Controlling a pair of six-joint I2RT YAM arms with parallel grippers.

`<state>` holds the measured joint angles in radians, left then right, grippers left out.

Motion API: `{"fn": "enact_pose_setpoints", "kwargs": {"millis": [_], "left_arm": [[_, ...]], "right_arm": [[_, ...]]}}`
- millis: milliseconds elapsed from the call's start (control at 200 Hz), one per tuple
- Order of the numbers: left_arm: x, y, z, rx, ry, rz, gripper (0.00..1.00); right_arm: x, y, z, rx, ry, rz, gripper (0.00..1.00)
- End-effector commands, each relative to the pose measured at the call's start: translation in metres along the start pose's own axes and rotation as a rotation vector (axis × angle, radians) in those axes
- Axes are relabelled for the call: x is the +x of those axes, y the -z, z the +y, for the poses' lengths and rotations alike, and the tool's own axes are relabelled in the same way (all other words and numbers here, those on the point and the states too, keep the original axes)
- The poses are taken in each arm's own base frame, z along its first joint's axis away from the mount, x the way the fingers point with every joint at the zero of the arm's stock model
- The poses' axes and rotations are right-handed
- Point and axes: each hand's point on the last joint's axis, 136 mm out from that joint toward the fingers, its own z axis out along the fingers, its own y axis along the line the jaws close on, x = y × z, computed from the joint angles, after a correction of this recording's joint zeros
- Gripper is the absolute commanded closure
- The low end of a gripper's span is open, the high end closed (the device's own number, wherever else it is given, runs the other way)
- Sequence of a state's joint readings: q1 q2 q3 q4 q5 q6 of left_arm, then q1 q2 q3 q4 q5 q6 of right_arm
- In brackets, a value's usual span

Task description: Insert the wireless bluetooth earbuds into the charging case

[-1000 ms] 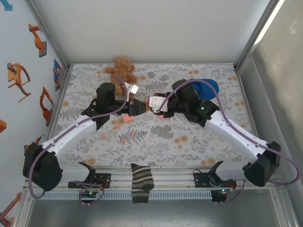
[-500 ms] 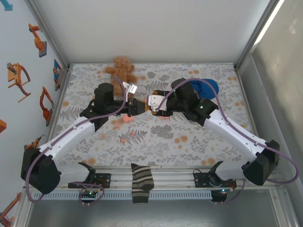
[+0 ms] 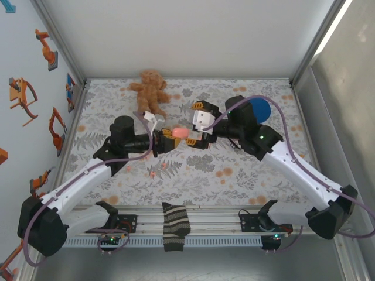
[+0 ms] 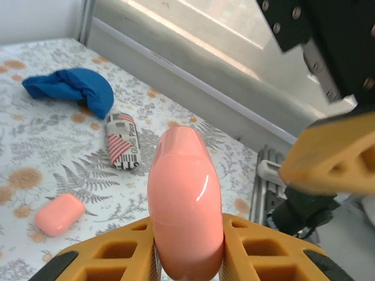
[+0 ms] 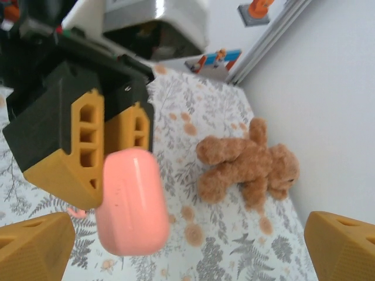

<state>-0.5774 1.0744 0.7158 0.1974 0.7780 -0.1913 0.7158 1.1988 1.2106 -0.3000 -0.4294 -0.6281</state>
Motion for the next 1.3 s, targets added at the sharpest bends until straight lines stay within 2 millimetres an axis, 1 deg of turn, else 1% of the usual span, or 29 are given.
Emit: {"fn": "enact_pose_setpoints", "kwargs": {"millis": [0,125,230,326,551,716,891,1292], "left_arm": [[-0.014,0.008,-0.010,-0.003,-0.243,-0.100,0.71],[-0.015,0.014,-0.015,-0.005,-0.359,-0.143,0.71],[-0.016,0.016,-0.019,0.002,-0.406,-0.139,0.71],[-0.018,0.016,-0.023,0.015,-0.428,-0.141,0.71],[-0.026,0.017,-0.027,0.024,-0.456,-0.172,0.71],[-0.030,0.018,-0.029,0.026,-0.467,-0.184,0.72],[-0.029,0.019,-0.029,0.021,-0.480,-0.183,0.72],[-0.033,0.024,-0.034,0.018,-0.503,-0.187,0.72]], "right_arm": [[-0.023,0.013,-0.005,0.013,-0.115,-0.153,0.01],[-0.021,0.014,0.003,-0.011,-0.151,-0.178,0.01],[-0.020,0.014,0.011,-0.047,-0.153,-0.189,0.02],[-0.019,0.012,0.015,-0.060,-0.149,-0.194,0.03],[-0.018,0.004,0.012,-0.064,-0.123,-0.163,0.06],[-0.018,-0.004,0.009,-0.057,-0.106,-0.149,0.06],[-0.022,-0.009,0.002,-0.048,-0.107,-0.151,0.07],[-0.020,-0.023,-0.008,-0.033,-0.113,-0.136,0.10]]}}
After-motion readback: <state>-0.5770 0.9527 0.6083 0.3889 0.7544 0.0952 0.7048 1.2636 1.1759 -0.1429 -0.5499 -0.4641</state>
